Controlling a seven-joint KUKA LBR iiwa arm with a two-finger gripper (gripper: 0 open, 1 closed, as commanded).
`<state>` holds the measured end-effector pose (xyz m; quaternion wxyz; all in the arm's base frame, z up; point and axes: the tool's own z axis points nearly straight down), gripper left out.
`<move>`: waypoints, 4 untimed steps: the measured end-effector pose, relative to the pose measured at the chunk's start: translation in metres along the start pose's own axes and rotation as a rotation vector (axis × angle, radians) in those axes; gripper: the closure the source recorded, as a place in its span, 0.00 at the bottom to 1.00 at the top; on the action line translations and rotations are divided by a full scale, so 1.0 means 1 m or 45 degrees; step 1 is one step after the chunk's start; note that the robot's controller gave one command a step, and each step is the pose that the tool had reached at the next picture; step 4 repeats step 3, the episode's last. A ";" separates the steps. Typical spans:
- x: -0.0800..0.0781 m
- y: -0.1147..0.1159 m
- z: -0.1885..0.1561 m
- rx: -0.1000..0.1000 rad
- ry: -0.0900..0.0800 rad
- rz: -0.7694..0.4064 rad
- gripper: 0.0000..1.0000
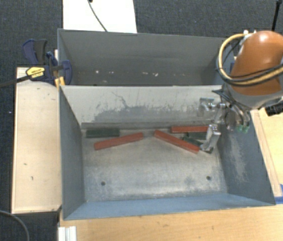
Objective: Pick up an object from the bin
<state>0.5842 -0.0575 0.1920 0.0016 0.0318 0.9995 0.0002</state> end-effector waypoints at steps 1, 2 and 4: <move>0.015 0.029 0.125 -0.001 0.007 0.188 0.00; 0.013 0.028 0.121 0.000 0.000 0.188 1.00; 0.016 0.003 -0.015 0.001 -0.010 0.147 1.00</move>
Offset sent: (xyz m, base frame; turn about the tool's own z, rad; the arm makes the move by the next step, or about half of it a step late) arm -0.0119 0.0287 -0.1220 0.1475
